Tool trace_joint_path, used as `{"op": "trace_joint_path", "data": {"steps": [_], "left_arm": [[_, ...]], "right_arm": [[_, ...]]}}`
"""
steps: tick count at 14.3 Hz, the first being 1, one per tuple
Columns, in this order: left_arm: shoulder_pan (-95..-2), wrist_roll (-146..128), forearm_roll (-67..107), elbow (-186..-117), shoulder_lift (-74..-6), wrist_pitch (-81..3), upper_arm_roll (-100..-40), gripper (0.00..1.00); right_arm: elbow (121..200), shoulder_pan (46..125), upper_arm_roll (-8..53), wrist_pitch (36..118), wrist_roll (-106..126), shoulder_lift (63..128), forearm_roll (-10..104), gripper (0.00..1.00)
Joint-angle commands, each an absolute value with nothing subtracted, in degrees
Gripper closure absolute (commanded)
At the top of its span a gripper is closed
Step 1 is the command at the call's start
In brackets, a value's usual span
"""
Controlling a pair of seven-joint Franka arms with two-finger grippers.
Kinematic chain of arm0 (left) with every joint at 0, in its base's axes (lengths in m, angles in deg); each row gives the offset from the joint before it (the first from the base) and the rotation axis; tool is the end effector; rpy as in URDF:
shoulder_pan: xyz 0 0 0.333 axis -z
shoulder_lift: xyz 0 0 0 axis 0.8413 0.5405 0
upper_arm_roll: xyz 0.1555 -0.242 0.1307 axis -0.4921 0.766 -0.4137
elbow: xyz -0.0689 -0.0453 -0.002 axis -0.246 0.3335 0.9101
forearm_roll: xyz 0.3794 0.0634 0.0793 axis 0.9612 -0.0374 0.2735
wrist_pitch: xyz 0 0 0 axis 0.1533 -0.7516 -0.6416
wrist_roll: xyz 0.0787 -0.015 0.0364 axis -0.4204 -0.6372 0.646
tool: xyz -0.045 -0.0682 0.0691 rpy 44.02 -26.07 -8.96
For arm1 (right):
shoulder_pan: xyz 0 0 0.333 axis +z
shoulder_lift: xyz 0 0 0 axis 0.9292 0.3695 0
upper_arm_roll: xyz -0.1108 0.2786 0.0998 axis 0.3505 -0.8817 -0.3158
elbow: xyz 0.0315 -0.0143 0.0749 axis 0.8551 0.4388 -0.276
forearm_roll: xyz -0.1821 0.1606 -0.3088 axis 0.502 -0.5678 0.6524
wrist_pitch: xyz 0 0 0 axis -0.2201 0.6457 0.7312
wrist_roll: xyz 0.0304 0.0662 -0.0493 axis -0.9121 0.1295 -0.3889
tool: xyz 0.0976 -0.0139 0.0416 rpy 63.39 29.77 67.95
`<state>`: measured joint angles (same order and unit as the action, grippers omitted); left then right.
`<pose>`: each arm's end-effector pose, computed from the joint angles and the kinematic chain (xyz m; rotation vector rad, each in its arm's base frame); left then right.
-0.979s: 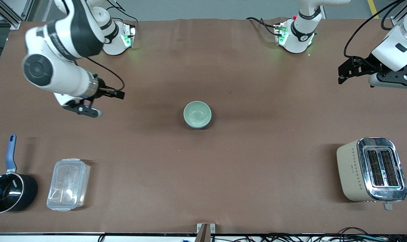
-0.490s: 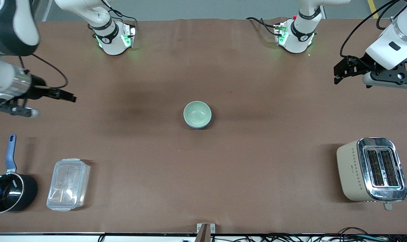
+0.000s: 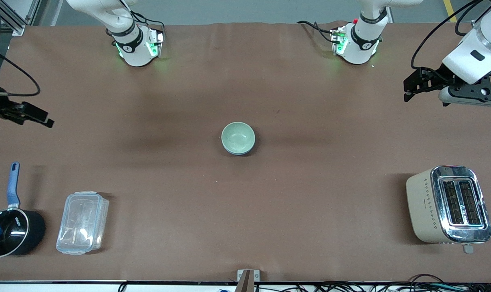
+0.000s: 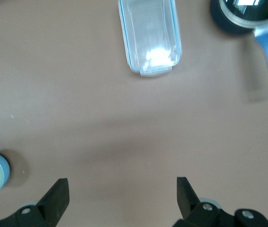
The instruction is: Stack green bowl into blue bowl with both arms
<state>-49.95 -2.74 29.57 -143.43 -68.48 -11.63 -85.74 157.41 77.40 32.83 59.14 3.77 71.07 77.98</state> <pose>0.5302 -0.0942 0.6409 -3.1249 0.2638 -0.0401 0.5590 -0.0579 0.5960 -3.0297 0.2268 -0.0724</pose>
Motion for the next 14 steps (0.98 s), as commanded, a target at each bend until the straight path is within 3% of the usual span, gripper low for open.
{"op": "trace_joint_path", "data": {"steps": [1, 3, 6, 14], "left_arm": [[-50.3, -3.0, 29.8, -144.1, -70.3, -11.8, -85.6, 0.00], [-51.5, -2.9, 29.8, -143.8, -70.3, -12.1, -85.1, 0.00], [-59.2, -2.5, 29.8, -144.2, -70.7, -12.5, -76.6, 0.00], [-54.6, -2.1, 29.6, -144.9, -71.4, -11.8, -81.4, 0.00]], "right_arm": [[149.9, 76.8, 32.3, 54.2, 4.6, 72.4, 79.0, 0.00], [148.9, 76.8, 32.3, 53.2, 4.7, 72.4, 79.2, 0.00], [148.9, 76.6, 32.3, 53.2, 4.9, 72.3, 79.2, 0.00], [149.3, 75.4, 32.1, 52.8, 4.6, 72.3, 79.2, 0.00]]}}
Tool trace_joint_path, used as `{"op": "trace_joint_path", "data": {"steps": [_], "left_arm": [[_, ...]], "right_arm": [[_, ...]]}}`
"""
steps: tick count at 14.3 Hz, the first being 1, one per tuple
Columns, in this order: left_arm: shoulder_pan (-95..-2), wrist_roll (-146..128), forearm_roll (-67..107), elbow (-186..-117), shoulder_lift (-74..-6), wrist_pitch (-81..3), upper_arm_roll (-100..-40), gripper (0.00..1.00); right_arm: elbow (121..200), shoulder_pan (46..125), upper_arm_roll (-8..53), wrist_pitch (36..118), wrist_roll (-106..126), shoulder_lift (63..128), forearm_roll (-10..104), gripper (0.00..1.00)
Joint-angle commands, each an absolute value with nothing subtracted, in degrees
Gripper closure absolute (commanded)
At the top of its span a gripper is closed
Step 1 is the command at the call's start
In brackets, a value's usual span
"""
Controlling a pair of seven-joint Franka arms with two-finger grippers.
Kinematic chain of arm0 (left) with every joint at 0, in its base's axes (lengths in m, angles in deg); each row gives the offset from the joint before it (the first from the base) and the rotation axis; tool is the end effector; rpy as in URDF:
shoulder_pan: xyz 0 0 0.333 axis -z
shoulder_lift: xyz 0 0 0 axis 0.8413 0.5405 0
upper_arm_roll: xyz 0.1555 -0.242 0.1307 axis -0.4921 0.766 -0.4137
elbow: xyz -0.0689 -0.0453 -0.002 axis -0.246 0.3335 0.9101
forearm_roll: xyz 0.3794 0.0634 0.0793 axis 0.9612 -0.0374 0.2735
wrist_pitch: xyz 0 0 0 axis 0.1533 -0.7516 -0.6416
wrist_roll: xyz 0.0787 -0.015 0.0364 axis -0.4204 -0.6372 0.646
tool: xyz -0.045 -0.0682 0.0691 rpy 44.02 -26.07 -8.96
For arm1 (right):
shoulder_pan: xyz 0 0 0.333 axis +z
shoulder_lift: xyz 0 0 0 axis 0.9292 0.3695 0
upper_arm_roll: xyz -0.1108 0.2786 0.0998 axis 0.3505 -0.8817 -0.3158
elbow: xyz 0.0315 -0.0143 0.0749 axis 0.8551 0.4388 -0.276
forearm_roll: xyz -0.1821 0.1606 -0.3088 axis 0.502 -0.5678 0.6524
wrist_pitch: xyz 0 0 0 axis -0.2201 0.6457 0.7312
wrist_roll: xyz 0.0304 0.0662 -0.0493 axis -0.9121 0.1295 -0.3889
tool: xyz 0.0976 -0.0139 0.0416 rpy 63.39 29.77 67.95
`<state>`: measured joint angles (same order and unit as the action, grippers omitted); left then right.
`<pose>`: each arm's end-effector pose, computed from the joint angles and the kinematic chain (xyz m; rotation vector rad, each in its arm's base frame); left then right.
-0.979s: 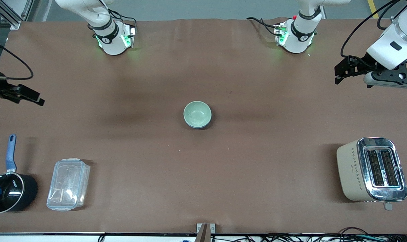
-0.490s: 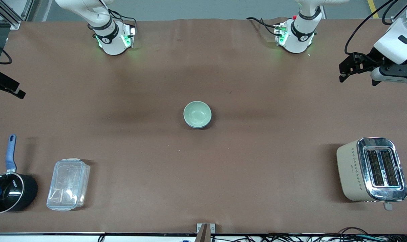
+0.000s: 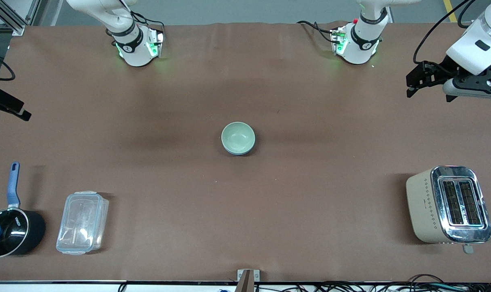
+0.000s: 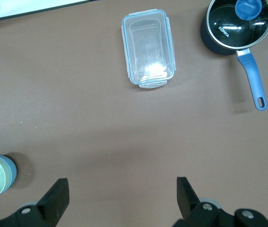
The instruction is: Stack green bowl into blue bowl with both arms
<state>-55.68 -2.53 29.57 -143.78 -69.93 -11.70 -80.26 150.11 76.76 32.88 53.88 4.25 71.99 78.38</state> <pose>0.5227 -0.0931 0.6512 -3.1177 0.2618 -0.0719 0.5575 -0.0630 0.6398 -3.0420 0.2170 -0.1040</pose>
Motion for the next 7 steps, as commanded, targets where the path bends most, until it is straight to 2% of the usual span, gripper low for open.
{"op": "trace_joint_path", "data": {"steps": [1, 5, 7], "left_arm": [[-54.6, -2.1, 29.7, -144.6, -71.2, -11.8, -81.4, 0.00], [-55.3, -1.7, 29.6, -143.0, -70.0, -11.6, -81.4, 0.00], [-55.2, -1.9, 29.7, -142.3, -69.5, -11.6, -81.4, 0.00]], "right_arm": [[149.2, 73.9, 31.4, 52.1, 4.8, 72.3, 79.0, 0.00], [149.4, 64.5, 22.2, 51.7, 4.2, 72.4, 79.0, 0.00], [149.4, 62.9, 20.1, 51.9, 4.1, 72.4, 79.0, 0.00]]}}
